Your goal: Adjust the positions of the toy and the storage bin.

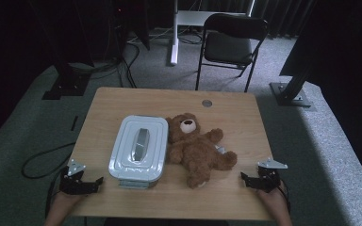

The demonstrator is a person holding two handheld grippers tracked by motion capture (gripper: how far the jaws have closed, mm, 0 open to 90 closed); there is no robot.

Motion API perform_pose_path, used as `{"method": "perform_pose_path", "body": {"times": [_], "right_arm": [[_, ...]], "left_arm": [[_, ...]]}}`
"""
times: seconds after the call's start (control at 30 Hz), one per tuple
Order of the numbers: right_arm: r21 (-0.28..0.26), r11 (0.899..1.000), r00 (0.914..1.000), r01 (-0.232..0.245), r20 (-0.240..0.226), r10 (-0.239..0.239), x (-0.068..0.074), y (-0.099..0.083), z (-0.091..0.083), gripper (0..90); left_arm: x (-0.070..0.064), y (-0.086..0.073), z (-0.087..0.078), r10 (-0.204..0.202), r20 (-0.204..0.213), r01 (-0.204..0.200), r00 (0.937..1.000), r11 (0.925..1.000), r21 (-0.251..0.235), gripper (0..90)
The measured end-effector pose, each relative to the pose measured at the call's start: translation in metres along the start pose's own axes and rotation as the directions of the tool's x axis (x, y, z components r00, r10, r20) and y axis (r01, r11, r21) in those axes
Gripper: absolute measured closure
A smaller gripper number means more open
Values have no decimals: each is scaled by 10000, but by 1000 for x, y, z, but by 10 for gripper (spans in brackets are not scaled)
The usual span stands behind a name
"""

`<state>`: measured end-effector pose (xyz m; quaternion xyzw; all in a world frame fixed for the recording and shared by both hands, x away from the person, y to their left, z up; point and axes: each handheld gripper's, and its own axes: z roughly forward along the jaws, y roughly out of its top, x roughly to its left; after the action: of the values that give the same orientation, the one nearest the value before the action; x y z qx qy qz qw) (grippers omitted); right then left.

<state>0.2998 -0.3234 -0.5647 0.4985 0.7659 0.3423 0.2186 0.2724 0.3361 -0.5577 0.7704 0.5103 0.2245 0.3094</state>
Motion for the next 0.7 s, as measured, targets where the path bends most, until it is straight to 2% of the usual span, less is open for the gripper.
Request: {"method": "perform_pose_path", "body": {"times": [0.27, 0.5, 0.7], "right_arm": [[64, 10000, 10000, 47, -45, -46, 0, 0, -1, 117], [115, 9999, 9996, 40, -280, -37, 1, 0, -3, 124], [388, 9988, 9989, -289, -350, 303, 3, 3, -6, 129]], "left_arm": [[0, 0, 0, 38, 30, -38, 10000, 10000, 4, 20], [0, 0, 0, 40, 28, -40, 10000, 10000, 4, 19], [0, 0, 0, 41, 28, -41, 10000, 10000, 7, 19]]}}
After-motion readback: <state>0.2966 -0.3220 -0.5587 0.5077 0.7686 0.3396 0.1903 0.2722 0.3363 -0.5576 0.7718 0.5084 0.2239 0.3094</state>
